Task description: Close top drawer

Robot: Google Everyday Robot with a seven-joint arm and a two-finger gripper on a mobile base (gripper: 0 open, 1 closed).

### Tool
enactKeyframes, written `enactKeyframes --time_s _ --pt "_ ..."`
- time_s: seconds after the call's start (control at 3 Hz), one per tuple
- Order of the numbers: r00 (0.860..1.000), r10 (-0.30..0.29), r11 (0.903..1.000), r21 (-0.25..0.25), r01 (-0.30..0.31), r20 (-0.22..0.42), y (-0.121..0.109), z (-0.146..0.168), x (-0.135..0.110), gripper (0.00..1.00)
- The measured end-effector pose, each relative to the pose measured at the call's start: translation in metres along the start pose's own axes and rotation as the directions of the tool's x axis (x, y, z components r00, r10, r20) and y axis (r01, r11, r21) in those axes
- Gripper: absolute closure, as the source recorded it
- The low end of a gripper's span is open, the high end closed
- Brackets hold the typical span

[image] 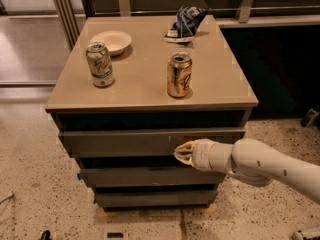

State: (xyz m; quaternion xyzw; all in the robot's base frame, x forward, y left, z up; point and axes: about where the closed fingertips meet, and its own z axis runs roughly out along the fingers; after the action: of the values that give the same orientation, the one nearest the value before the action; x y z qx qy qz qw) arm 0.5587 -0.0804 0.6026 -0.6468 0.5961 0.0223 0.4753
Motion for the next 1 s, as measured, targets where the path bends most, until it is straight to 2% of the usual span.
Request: enactKeyframes --time_s 0.33,0.67,1.0 --pt "0.999 0.051 0.9984 0.026 -0.051 -0.018 -0.0172 -0.0285 0.0043 1.0" --pt "0.999 0.051 0.9984 0.026 -0.051 -0.018 -0.0167 -0.0288 0.0041 1.0" --pt "0.999 0.051 0.9984 0.026 -0.051 -0.018 -0.0167 -0.0288 0.004 0.73"
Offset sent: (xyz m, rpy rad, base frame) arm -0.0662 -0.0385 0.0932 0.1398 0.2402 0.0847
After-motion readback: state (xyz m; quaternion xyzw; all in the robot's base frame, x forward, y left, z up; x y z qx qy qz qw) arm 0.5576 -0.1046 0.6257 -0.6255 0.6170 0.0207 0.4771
